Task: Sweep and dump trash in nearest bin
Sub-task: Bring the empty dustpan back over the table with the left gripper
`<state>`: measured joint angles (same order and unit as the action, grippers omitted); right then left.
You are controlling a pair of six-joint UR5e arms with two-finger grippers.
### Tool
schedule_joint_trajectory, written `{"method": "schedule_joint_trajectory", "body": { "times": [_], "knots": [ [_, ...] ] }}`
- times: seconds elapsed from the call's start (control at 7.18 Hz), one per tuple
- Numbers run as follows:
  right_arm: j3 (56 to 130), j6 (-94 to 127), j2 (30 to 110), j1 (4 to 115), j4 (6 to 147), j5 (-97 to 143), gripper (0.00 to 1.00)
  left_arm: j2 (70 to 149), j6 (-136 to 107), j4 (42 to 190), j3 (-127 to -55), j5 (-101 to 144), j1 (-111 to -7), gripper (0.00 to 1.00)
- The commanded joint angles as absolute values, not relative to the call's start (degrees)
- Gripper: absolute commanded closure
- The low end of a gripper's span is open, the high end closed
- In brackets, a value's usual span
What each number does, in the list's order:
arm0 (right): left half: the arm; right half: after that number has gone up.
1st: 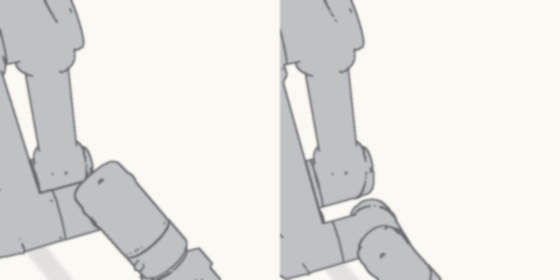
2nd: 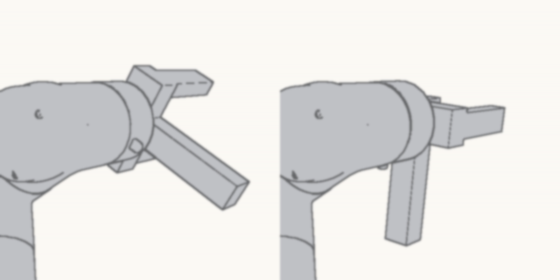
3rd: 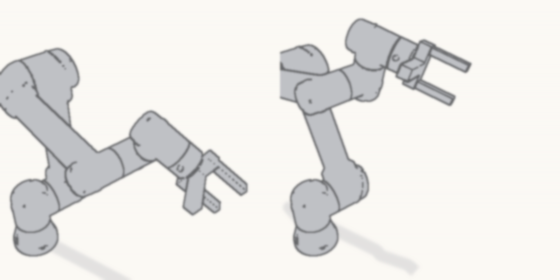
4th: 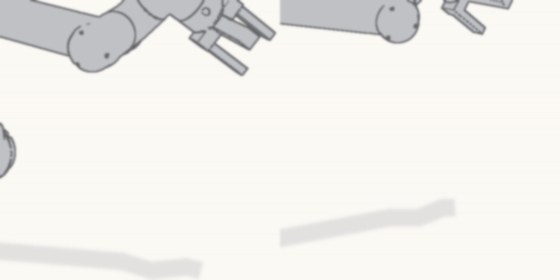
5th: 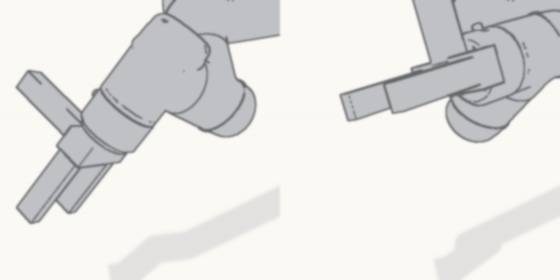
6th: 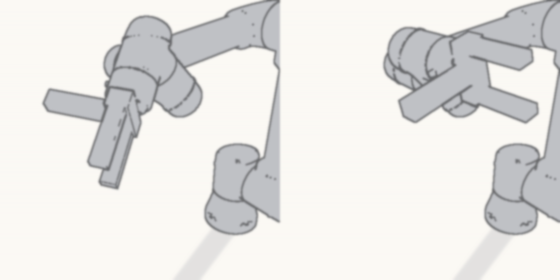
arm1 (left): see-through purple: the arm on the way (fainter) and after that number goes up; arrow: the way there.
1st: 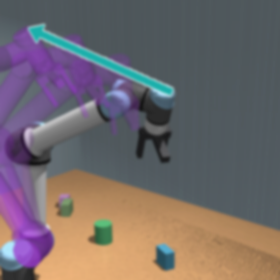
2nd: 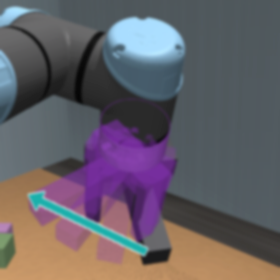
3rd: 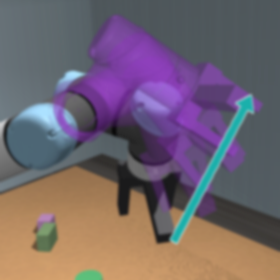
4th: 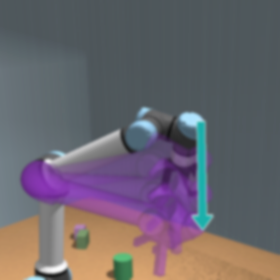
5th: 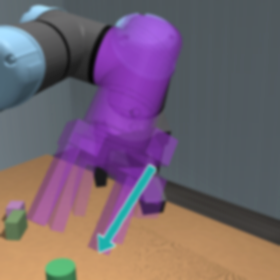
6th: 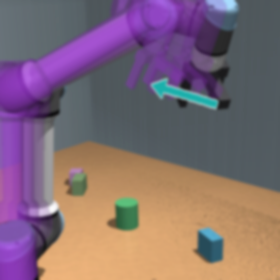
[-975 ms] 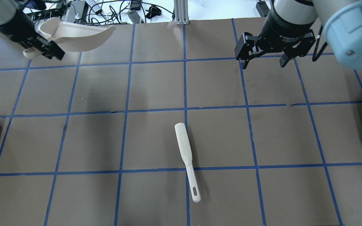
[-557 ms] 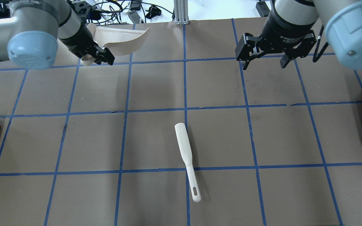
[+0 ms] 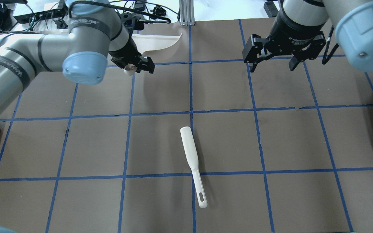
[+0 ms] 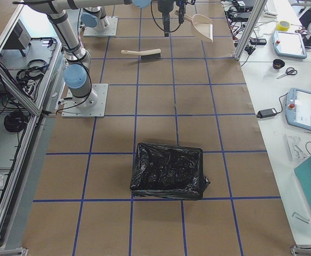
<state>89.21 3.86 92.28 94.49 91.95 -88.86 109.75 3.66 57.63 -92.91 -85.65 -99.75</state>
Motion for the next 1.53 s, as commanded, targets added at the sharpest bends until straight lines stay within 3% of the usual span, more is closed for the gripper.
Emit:
{"method": "schedule_joint_trajectory", "body": {
  "times": [0.0,1.39],
  "knots": [
    [89.2,3.9,92.3,94.5,91.8,-88.9,0.00,112.6,-0.5,53.5,-93.8,-86.2,-105.4,1.00],
    [89.3,3.9,92.3,94.6,91.7,-88.7,0.00,117.2,-11.1,47.9,-97.3,-86.4,-112.1,1.00]
  ]
}}
